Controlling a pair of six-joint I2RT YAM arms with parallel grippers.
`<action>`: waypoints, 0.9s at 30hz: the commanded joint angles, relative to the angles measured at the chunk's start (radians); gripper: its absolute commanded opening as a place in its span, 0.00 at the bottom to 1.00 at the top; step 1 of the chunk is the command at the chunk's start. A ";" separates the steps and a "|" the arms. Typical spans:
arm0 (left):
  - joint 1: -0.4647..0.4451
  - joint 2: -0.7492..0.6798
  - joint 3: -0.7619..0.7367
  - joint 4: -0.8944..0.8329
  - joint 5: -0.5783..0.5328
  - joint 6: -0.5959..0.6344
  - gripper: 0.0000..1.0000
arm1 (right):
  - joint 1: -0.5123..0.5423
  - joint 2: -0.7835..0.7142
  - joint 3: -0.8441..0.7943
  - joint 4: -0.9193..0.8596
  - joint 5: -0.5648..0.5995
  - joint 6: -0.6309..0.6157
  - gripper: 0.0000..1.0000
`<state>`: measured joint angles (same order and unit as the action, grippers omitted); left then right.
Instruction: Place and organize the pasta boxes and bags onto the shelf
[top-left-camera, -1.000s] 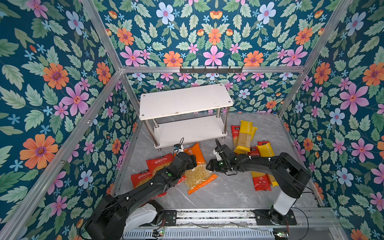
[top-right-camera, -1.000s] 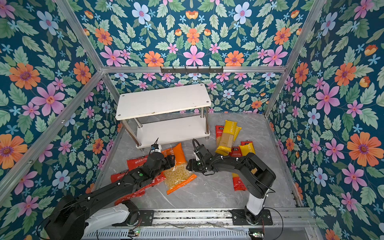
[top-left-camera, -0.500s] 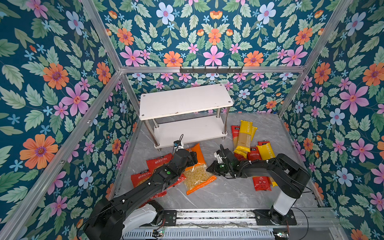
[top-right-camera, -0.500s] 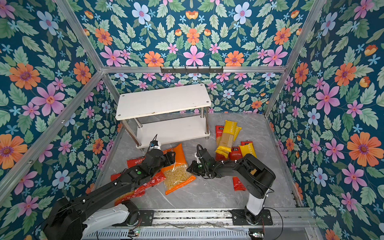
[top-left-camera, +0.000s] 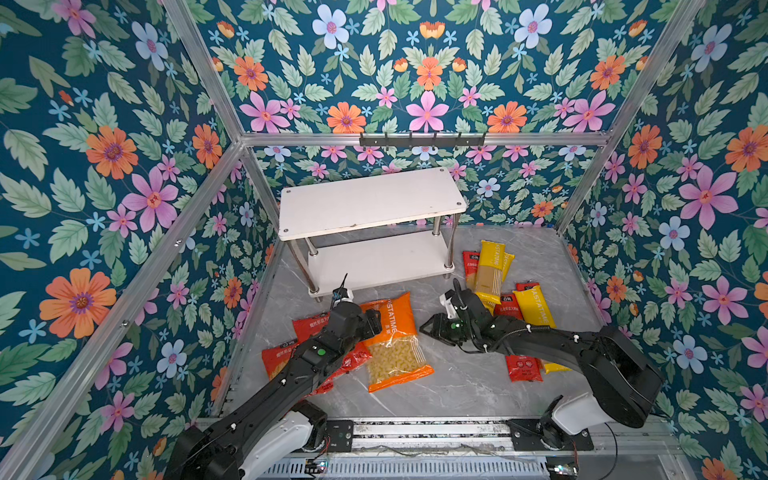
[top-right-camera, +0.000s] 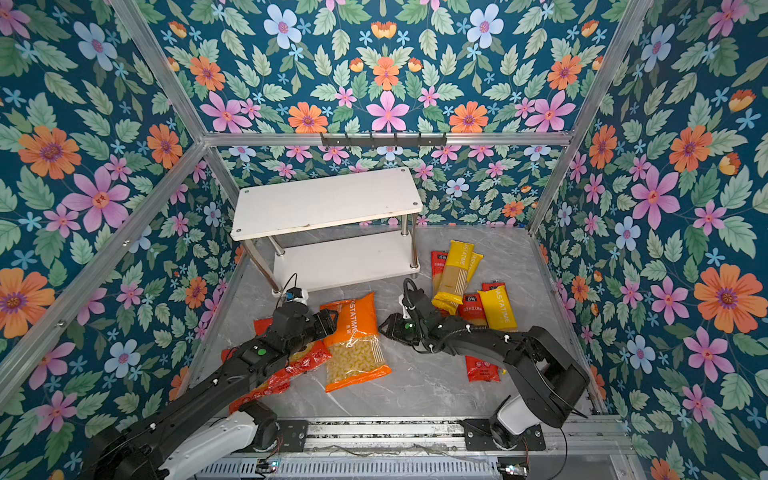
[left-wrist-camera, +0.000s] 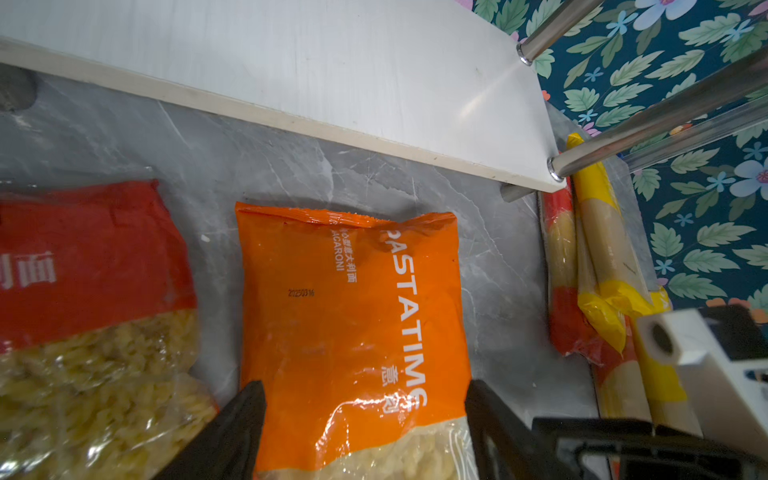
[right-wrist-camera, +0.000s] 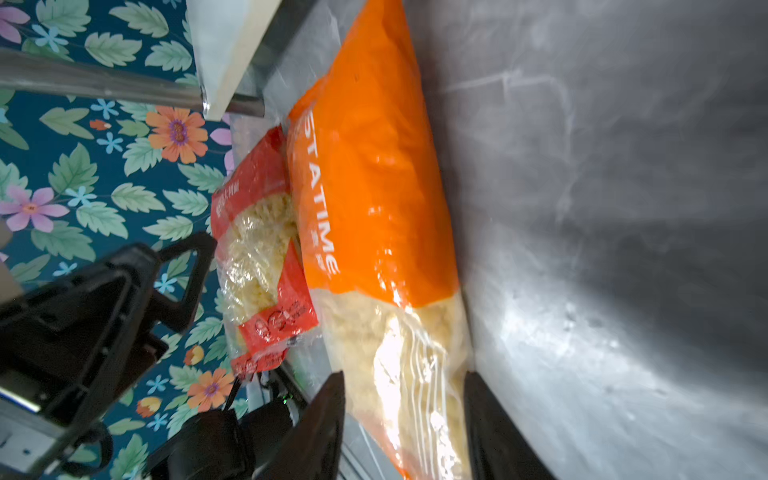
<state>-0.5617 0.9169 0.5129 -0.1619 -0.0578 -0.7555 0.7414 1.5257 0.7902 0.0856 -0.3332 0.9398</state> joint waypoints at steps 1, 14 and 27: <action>0.030 -0.030 0.002 -0.063 0.038 0.024 0.79 | 0.014 0.039 0.063 -0.102 0.037 -0.091 0.54; 0.047 0.013 0.001 0.042 0.082 0.031 0.78 | 0.005 0.047 0.103 -0.136 0.071 -0.111 0.52; -0.319 0.405 0.114 0.429 -0.005 0.061 0.80 | -0.680 -0.311 -0.015 -0.358 -0.006 -0.238 0.67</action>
<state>-0.8574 1.2594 0.5888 0.1555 -0.0483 -0.7101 0.1337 1.1881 0.7712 -0.2581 -0.2588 0.7311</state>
